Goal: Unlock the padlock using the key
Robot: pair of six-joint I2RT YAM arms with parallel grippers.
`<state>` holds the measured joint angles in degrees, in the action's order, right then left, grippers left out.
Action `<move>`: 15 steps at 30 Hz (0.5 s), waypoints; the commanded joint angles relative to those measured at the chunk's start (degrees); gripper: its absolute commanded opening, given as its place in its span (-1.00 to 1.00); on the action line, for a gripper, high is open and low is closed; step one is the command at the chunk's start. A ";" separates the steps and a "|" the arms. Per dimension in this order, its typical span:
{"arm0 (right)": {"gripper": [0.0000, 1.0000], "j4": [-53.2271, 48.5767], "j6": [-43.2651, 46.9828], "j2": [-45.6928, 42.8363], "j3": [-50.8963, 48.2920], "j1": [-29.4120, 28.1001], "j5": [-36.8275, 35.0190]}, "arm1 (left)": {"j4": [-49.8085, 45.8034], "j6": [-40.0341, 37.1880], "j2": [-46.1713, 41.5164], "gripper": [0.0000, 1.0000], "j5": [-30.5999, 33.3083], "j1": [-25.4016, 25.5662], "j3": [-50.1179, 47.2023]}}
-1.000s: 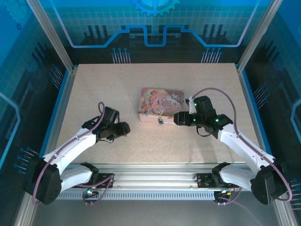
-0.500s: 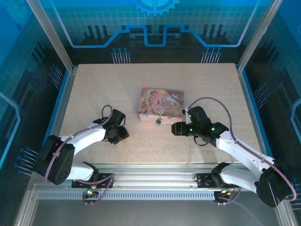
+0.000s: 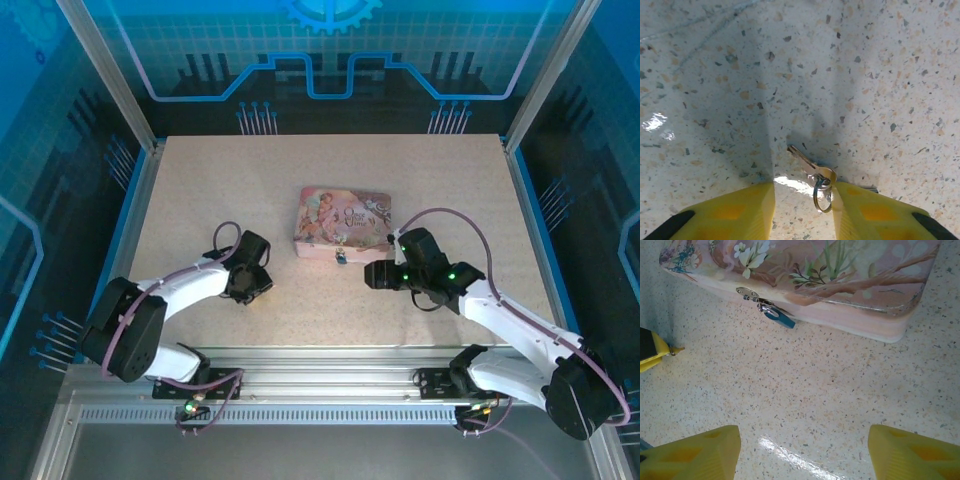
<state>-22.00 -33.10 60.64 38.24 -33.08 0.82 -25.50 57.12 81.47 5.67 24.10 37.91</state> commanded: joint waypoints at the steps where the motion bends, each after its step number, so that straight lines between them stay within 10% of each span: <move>1: 0.39 0.47 -0.74 -1.32 -0.62 -0.84 -0.34 | 4.16 0.92 3.23 -0.29 2.10 0.31 1.34; 15: 0.39 -0.79 -1.26 -3.23 -1.41 -0.84 -0.75 | 5.93 -1.27 7.95 -0.98 -0.65 1.04 4.04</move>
<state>-22.04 -33.50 58.76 37.50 -33.10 0.40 -30.11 56.82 85.84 6.83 24.49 42.44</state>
